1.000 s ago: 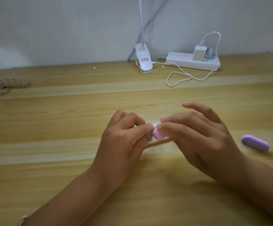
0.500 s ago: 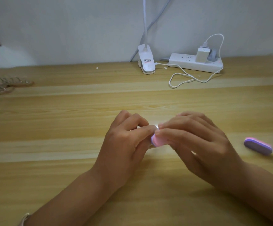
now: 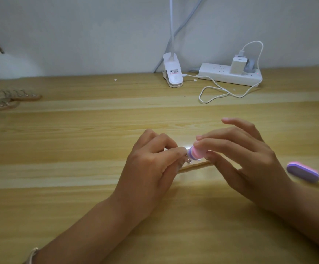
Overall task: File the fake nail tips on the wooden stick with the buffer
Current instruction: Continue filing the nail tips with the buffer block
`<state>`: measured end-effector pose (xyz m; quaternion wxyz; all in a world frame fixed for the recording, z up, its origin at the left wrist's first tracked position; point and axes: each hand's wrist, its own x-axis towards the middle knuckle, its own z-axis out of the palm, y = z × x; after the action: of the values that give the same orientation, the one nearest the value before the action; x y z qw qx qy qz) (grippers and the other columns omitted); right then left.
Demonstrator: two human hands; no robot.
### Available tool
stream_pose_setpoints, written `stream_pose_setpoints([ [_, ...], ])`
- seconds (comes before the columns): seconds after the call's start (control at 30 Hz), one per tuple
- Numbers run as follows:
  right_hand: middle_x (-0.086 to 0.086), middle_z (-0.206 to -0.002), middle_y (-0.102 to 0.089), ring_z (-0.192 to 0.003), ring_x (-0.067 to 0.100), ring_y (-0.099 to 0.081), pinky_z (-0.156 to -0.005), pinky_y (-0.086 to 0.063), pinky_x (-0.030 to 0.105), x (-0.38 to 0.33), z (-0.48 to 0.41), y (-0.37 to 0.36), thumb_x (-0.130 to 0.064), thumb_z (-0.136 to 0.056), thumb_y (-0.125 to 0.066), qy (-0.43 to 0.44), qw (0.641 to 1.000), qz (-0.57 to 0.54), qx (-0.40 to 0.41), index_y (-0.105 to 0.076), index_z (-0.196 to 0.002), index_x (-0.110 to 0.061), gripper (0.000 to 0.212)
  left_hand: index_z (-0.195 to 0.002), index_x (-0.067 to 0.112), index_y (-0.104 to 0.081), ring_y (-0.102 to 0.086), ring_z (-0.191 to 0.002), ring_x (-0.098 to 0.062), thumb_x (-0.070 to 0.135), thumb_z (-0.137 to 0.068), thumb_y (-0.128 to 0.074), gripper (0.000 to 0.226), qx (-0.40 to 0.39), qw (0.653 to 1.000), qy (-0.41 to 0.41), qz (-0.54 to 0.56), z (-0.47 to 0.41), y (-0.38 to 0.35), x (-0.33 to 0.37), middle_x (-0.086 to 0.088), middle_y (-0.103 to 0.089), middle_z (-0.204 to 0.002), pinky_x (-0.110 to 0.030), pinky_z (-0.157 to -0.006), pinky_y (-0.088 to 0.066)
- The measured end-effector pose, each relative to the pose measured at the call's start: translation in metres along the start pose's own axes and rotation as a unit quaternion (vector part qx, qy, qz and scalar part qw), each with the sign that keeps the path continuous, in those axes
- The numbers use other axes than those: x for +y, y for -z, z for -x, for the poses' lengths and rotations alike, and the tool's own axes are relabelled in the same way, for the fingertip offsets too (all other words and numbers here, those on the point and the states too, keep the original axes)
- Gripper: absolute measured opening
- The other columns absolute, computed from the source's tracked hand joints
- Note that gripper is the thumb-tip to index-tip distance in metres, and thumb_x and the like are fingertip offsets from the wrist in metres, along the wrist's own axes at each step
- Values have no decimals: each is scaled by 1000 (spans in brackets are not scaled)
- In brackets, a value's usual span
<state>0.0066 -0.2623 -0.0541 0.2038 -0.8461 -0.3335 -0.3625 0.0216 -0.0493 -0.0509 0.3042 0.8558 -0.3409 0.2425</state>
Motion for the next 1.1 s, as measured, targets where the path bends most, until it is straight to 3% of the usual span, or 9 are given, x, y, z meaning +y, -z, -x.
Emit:
stream_pose_setpoints([
  [0.2, 6, -107, -73, -96, 18, -69, -104, -45, 44, -8, 1, -7, 5, -87, -68, 14, 1000, -24, 1, -76, -104, -5, 21, -96, 15, -76, -44, -78, -18, 16, -93, -60, 16, -10, 1000, 0, 9, 1, 0, -1, 3, -62, -82, -25, -72, -36],
  [0.33, 6, -104, -73, -93, 19, -70, -100, -48, 50, 2, 0, -2, 4, -87, -69, -11, 1000, -23, 10, -75, -102, -4, 19, -93, 16, -77, -46, -79, -18, 15, -90, -64, 13, -13, 1000, 18, 13, 0, 0, 2, 5, -62, -81, -26, -73, -38],
  [0.5, 8, -107, -73, -96, 19, -69, -103, -46, 45, -8, 2, -8, 5, -87, -68, 21, 999, -31, 0, -76, -104, -4, 20, -96, 14, -76, -43, -79, -17, 20, -94, -55, 22, -22, 999, 18, 22, 0, 1, 1, 3, -61, -82, -23, -74, -35],
  [0.67, 7, -103, -73, -92, 21, -71, -99, -48, 50, 1, -1, -3, 5, -86, -69, -9, 1000, -28, 11, -75, -102, -3, 19, -93, 14, -76, -46, -79, -19, 15, -91, -63, 14, -18, 999, 30, 18, -1, -1, 4, 4, -61, -81, -24, -74, -37],
  [0.8, 10, -108, -71, -98, 23, -68, -103, -49, 44, -10, 3, -10, 6, -88, -66, 21, 998, -56, -7, -75, -106, -1, 20, -95, 12, -75, -45, -79, -18, 18, -93, -60, 17, -17, 999, 26, 18, 0, 0, 2, 2, -61, -81, -23, -74, -36],
  [0.93, 13, -106, -70, -101, 26, -67, -95, -53, 43, 1, 2, -2, 7, -90, -64, -22, 997, -70, 2, -73, -106, 0, 19, -89, 11, -75, -46, -79, -18, 9, -88, -64, 12, -8, 999, 31, 17, -1, 0, 5, 3, -61, -80, -21, -76, -36],
  [1.1, 10, -109, -68, -104, 23, -64, -93, -50, 32, -14, 2, -9, 6, -91, -64, 4, 996, -90, -14, -73, -109, -1, 21, -91, 10, -75, -44, -78, -18, 17, -92, -56, 19, -15, 999, 20, 32, 1, 1, 4, 3, -61, -80, -23, -74, -36],
])
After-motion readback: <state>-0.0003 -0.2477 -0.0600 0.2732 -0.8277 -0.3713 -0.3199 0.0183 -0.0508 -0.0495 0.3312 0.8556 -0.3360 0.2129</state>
